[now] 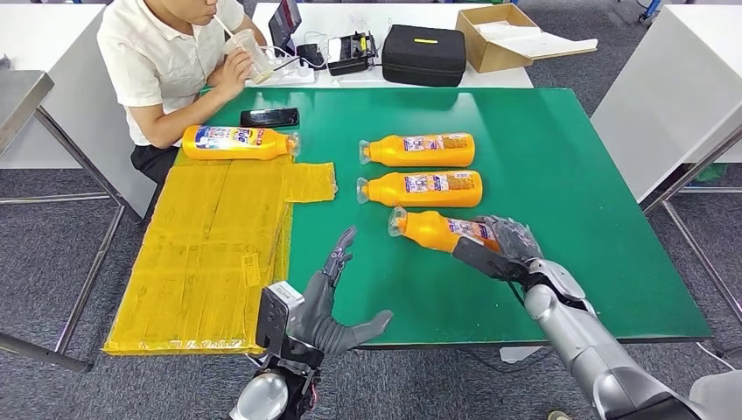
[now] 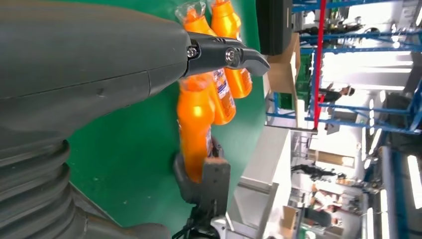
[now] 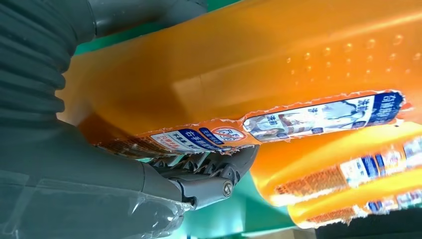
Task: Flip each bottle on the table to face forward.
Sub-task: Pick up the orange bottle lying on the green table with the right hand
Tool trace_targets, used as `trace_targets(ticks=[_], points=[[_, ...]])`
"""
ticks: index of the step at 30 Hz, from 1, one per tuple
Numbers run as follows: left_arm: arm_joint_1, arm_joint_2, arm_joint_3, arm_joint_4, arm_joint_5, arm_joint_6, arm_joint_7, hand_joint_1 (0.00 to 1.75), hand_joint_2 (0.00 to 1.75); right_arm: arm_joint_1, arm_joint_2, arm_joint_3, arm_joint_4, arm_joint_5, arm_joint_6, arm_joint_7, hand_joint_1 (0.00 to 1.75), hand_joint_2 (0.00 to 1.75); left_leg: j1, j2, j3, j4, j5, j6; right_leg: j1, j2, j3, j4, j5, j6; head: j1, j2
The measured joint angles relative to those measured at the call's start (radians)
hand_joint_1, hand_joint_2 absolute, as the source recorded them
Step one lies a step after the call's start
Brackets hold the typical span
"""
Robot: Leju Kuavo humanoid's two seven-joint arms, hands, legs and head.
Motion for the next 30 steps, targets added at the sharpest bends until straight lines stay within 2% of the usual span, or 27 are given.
trace_targets(ticks=[3,7,16,22,30], points=[[0.001,0.0,0.001,0.0,0.038,0.007,-0.01,0.0,1.75,0.031,-0.002,-0.025,-0.042,-0.054,-0.005,-0.03,1.75,1.75,0.0,0.0,0.0,0.0,0.0,0.0,0.0,0.0,0.0,0.0,0.0,0.0,0.0,0.0],[0.003,0.0,0.003,0.0,0.118,-0.006,0.02,0.0,1.75,0.081,0.002,-0.054,-0.129,-0.106,-0.008,-0.05,1.75,1.75,0.0,0.0,-0.001,0.0,0.0,0.0,0.0,0.0,0.0,0.0,0.0,0.0,0.0,0.0],[0.004,0.0,0.005,0.0,0.155,-0.018,0.039,0.0,1.75,0.127,0.006,-0.076,-0.207,-0.123,-0.007,-0.058,1.75,1.75,0.0,-0.001,-0.005,0.0,0.0,0.0,0.0,0.0,-0.003,0.0,0.0,0.0,0.0,0.0],[0.008,0.001,0.016,0.041,0.357,-0.072,0.117,0.0,1.75,0.134,0.021,-0.091,-0.269,-0.209,0.03,-0.106,1.75,1.75,0.0,-0.001,-0.007,0.0,0.0,0.0,0.0,0.0,-0.005,0.0,0.0,0.001,0.0,0.0],[-0.011,0.0,0.03,0.121,0.39,-0.07,0.088,0.0,1.75,0.135,0.069,-0.085,-0.352,-0.259,0.051,-0.148,1.75,1.75,0.0,-0.001,-0.007,0.0,0.0,0.0,0.0,0.0,-0.005,0.0,-0.001,0.001,0.0,0.0]])
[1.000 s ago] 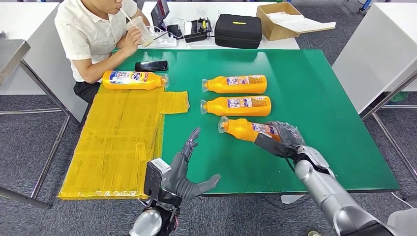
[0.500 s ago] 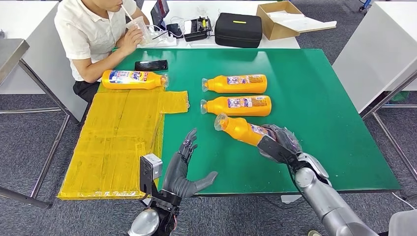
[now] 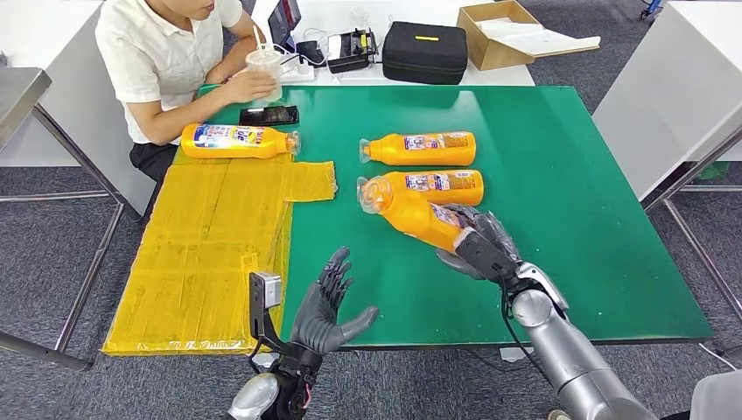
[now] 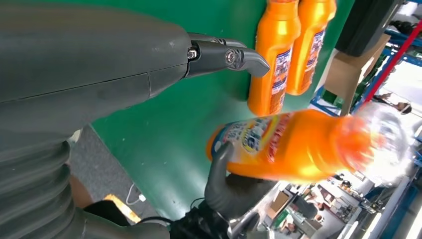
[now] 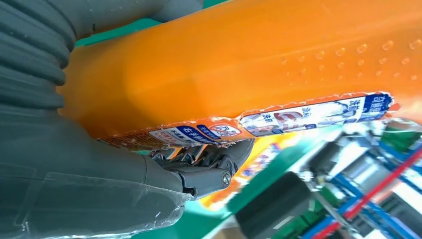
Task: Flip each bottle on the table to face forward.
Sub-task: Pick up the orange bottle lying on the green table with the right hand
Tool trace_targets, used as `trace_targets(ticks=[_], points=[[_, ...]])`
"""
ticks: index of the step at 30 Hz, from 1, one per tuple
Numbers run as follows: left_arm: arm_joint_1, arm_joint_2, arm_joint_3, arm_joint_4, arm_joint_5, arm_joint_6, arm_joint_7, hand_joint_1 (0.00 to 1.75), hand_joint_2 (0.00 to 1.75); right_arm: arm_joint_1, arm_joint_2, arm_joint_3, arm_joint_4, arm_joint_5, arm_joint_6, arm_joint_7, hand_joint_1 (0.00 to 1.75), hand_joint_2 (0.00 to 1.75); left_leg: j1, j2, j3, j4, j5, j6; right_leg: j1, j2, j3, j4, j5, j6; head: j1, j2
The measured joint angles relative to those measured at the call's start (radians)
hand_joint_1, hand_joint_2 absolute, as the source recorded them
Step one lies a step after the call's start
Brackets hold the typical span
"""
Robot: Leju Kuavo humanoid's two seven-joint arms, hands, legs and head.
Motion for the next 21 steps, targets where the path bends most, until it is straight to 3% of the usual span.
trace_targets(ticks=[8,13,21], points=[[-0.036,-0.027,0.017,0.088,0.062,-0.006,-0.019,0.0,1.75,0.003,0.082,0.046,-0.075,-0.038,-0.009,-0.034,1.75,1.75,0.0,0.0,0.0,0.0,0.0,0.0,0.0,0.0,-0.001,0.0,0.0,0.0,0.0,0.0],[-0.059,-0.043,0.031,0.099,-0.076,0.132,-0.18,0.0,1.75,0.021,0.101,0.081,-0.123,-0.058,-0.01,-0.034,1.75,1.75,0.0,-0.001,-0.001,0.0,0.0,0.0,0.0,-0.001,-0.001,0.0,0.0,0.0,0.0,0.0],[-0.076,-0.058,0.058,0.061,-0.137,0.202,-0.234,0.0,1.75,0.055,0.103,0.152,-0.197,-0.064,0.012,-0.023,1.75,1.75,0.0,-0.001,-0.001,0.0,0.0,0.0,0.0,-0.001,-0.001,0.0,0.0,0.0,0.0,0.0]])
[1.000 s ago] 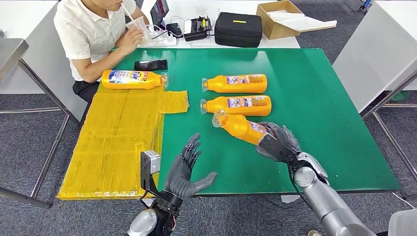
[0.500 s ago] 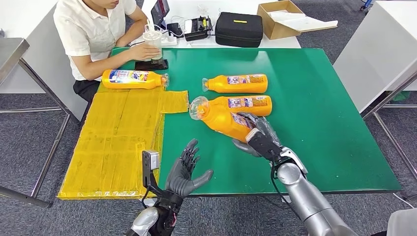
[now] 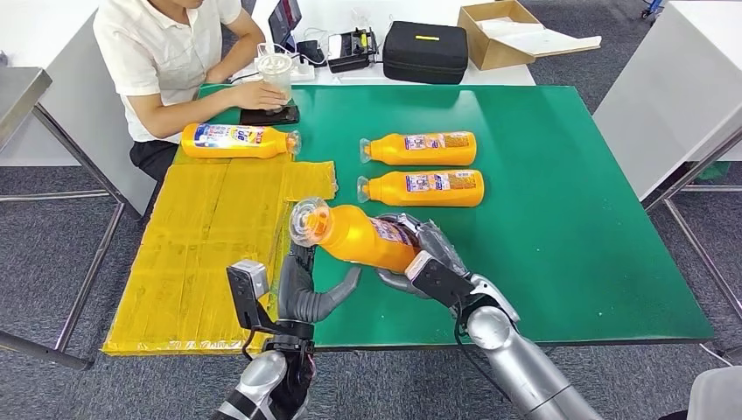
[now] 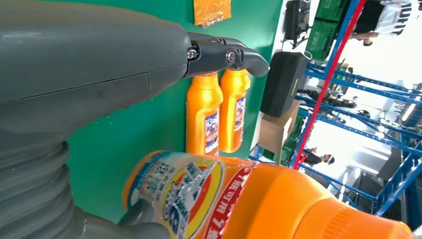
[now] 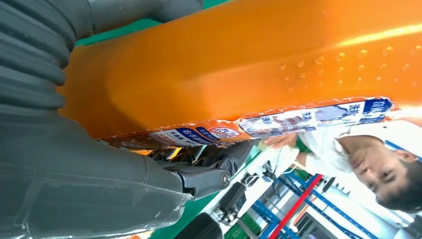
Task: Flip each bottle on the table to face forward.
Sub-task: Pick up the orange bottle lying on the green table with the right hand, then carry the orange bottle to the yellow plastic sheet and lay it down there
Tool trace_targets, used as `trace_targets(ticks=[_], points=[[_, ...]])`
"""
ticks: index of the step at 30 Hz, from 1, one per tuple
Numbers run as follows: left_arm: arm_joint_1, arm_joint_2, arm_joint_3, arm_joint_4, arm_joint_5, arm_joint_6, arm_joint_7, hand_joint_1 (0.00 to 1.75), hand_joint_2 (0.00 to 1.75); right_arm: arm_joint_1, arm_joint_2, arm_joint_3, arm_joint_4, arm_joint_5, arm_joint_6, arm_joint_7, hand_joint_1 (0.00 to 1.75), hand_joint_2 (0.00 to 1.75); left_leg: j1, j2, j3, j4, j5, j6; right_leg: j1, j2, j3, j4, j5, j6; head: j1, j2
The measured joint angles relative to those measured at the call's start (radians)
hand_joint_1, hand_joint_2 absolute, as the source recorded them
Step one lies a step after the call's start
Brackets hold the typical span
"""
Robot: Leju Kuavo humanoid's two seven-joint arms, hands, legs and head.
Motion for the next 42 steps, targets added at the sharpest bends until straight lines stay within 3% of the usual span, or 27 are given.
trace_targets(ticks=[10,17,22,25,42], points=[[0.0,0.0,0.004,-0.01,-0.002,0.003,-0.006,0.0,1.75,0.001,0.001,0.017,-0.015,-0.002,0.0,0.002,1.75,1.75,0.0,0.0,0.0,0.0,0.0,0.0,0.0,0.0,0.0,0.0,0.0,0.0,0.0,0.0],[0.001,-0.003,0.015,-0.044,-0.068,0.08,-0.068,0.0,1.75,0.003,0.015,0.044,-0.015,-0.01,-0.005,0.016,1.75,1.75,0.0,0.0,0.0,0.0,0.0,0.0,0.0,0.0,0.0,0.0,0.0,0.0,0.0,0.0],[0.011,-0.002,0.018,-0.069,0.094,-0.11,0.062,0.0,1.75,0.0,0.018,0.059,-0.004,-0.029,-0.018,0.019,1.75,1.75,0.0,0.0,-0.001,0.0,0.0,0.0,0.0,0.0,0.0,0.0,0.0,0.0,0.0,0.0],[0.02,0.002,0.013,-0.085,0.125,-0.18,0.089,0.0,1.75,-0.003,0.019,0.063,0.004,-0.036,-0.019,0.018,1.75,1.75,0.0,-0.001,-0.001,0.0,0.0,0.0,0.0,-0.001,0.0,0.0,0.0,0.0,0.0,0.0],[0.043,0.015,-0.015,-0.119,0.067,-0.238,0.073,0.0,1.75,0.001,0.014,0.059,0.014,-0.03,-0.02,0.006,1.75,1.75,0.0,-0.001,-0.001,0.0,0.0,0.0,0.0,-0.001,-0.001,0.0,0.0,0.0,0.0,0.0]])
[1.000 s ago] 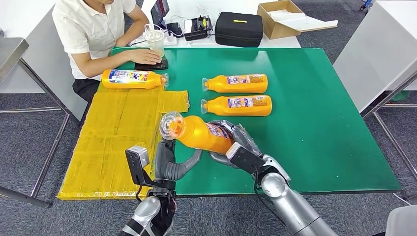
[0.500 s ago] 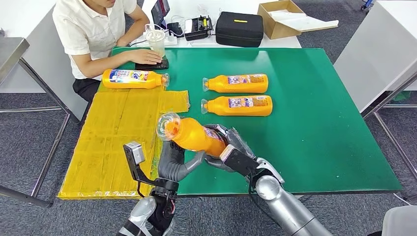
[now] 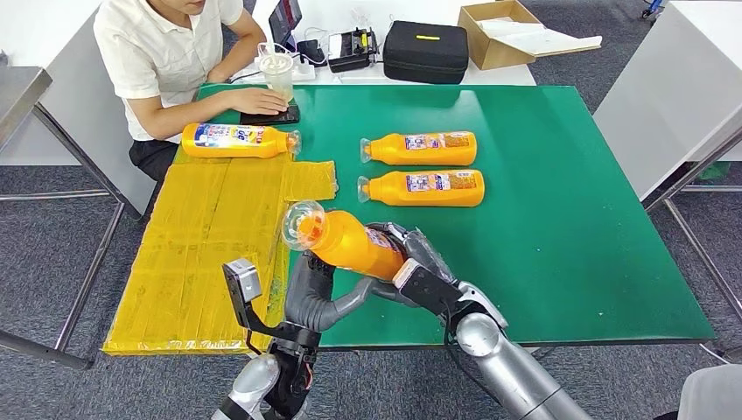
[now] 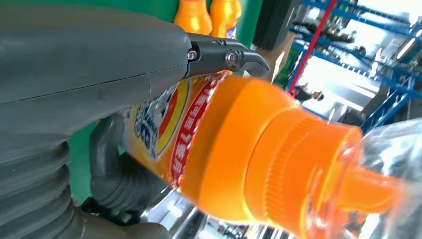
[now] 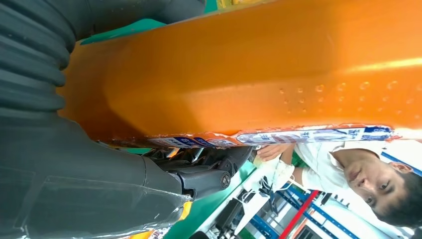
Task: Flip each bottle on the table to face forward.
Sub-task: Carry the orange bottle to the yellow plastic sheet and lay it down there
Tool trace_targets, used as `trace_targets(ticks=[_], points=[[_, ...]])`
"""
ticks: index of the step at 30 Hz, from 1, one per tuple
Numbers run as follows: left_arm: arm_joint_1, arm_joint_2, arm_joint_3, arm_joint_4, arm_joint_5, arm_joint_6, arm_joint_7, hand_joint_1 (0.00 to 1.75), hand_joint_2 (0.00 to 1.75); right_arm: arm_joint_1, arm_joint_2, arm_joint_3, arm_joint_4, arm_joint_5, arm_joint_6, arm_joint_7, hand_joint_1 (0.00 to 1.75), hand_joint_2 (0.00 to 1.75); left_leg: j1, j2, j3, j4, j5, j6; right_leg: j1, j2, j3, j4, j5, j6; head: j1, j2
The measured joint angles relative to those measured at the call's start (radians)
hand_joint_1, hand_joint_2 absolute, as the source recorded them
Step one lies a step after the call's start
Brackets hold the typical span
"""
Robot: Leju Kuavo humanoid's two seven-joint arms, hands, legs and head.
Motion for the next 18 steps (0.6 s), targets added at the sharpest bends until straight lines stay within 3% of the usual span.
trace_targets(ticks=[18], points=[[-0.015,-0.004,-0.015,-0.005,-0.066,0.135,-0.032,0.0,1.75,-0.015,0.024,0.022,0.0,0.05,-0.019,0.02,1.75,1.75,0.0,0.0,0.0,0.0,0.0,0.0,0.0,0.0,0.0,0.0,0.0,0.0,0.0,0.0]])
